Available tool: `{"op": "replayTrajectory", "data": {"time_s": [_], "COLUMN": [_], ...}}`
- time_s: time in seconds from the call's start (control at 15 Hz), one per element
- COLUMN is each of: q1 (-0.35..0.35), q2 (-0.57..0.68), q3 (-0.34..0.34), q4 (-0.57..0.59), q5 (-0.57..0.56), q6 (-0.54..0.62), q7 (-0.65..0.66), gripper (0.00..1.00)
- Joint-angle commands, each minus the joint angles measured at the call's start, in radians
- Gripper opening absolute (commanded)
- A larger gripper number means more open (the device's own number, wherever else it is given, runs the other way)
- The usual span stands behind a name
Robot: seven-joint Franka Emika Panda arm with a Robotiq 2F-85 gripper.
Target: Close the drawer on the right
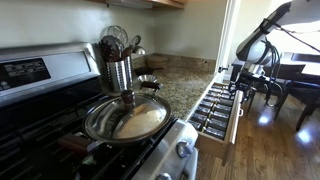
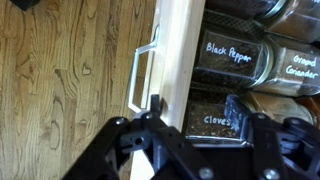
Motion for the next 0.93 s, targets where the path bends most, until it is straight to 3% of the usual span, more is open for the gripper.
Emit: {"op": "replayTrajectory", "data": {"time_s": [0.0,0.67,0.73,0.87], "q1": [0.029,0.077,0.078,0.087], "q2": [0.008,0.059,0.054,0.033], "q3": [0.006,0.01,0.009,-0.013], "q4": [0.062,0.186,0.178,0.154], "q5": [-0.007,-0.017,-0.02,-0.05], "q6": [-0.042,-0.078,-0.08,-0.111], "q7": [0.06,0.131,0.13,0.138], "gripper": [0.67,0.67,0.7,0.94]}}
